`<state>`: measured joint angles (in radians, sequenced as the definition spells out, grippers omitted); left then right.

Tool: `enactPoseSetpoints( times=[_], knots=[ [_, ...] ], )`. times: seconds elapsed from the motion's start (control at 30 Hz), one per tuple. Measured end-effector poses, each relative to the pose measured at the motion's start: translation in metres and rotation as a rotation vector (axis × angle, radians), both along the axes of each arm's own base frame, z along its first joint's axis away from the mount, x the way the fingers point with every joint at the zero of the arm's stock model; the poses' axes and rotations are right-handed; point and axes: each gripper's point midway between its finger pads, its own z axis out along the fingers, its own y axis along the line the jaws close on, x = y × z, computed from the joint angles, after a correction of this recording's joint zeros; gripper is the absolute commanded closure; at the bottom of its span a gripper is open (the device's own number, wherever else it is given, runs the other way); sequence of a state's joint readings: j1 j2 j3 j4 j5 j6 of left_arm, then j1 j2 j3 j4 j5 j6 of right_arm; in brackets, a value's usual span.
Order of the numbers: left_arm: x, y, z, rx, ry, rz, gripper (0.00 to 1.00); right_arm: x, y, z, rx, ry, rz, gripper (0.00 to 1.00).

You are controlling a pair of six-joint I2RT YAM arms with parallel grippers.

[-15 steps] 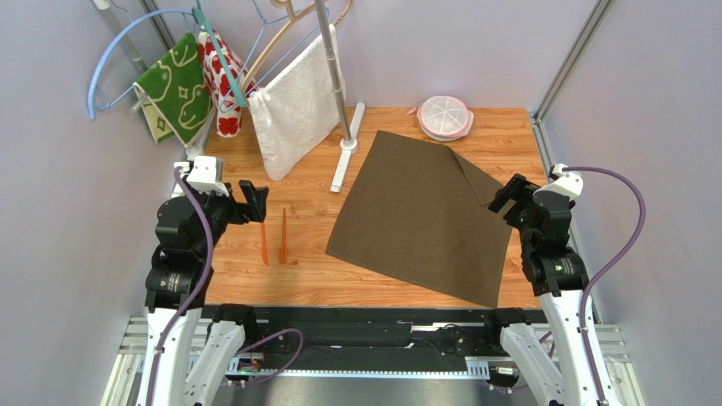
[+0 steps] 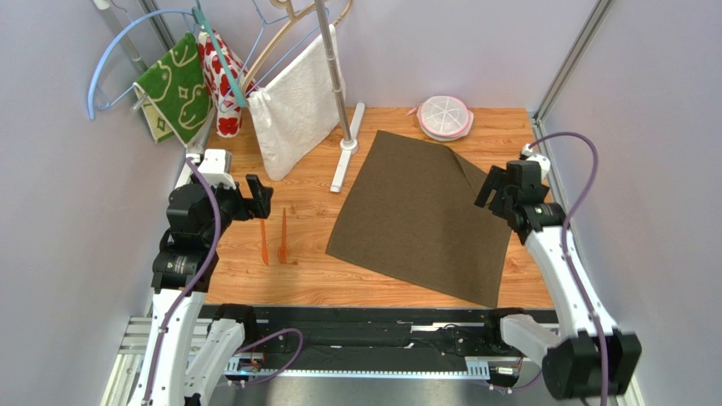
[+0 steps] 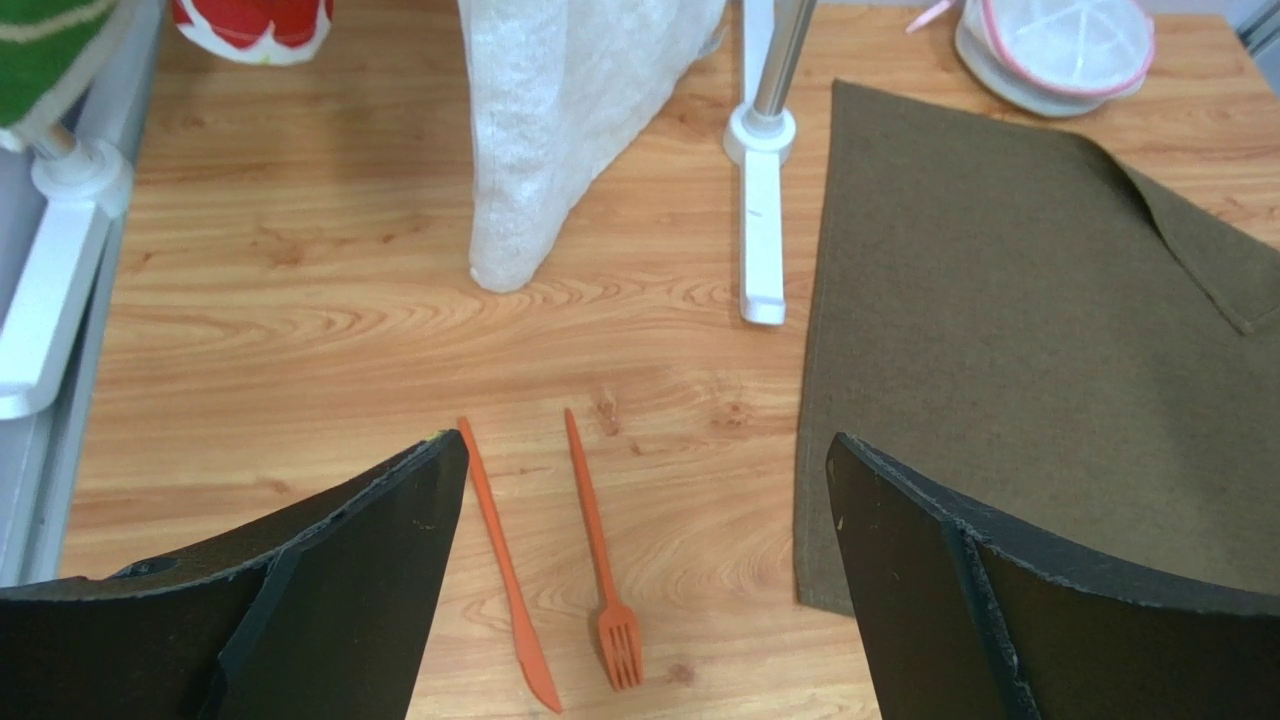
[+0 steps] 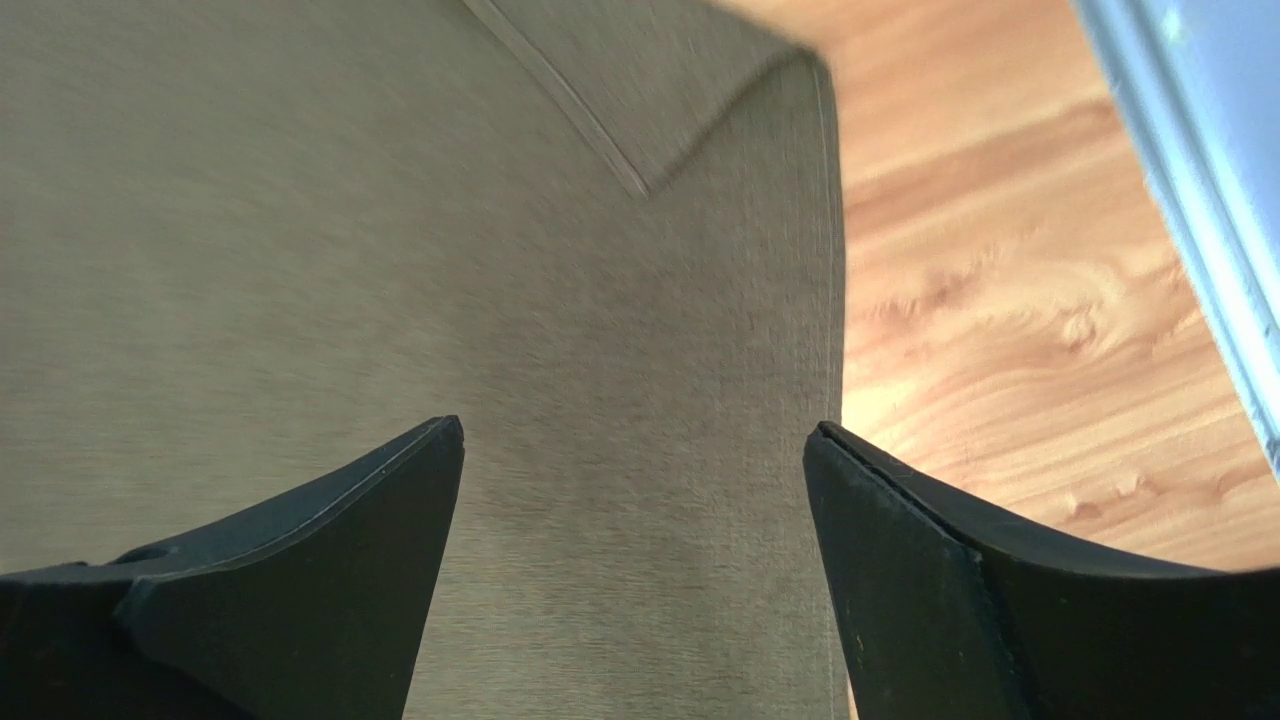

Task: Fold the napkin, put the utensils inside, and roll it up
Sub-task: Flatten the napkin out

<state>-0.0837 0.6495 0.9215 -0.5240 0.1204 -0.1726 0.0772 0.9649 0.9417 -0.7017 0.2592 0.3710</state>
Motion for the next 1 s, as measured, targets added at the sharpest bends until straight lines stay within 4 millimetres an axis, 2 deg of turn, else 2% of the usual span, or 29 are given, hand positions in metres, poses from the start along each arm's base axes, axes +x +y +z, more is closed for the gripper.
enactPoseSetpoints(
  times=[0.13,0.5,0.7,1.0],
  knots=[
    [0.002,-0.002,-0.009,-0.001,0.039,-0.010,0.01,0.013,-0.004,-0.054,-0.016,0.195,-0.024,0.18],
    [-0.001,-0.003,-0.006,-0.004,0.027,-0.013,0.02,0.054,-0.023,-0.126,0.048,0.329,-0.107,0.31],
    [0.000,0.000,-0.007,0.000,0.030,-0.001,0.02,0.087,-0.031,-0.139,0.078,0.310,-0.135,0.36],
    [0.001,0.000,-0.008,0.001,0.036,0.000,0.02,0.123,-0.033,-0.149,0.109,0.281,-0.142,0.43]
  ],
)
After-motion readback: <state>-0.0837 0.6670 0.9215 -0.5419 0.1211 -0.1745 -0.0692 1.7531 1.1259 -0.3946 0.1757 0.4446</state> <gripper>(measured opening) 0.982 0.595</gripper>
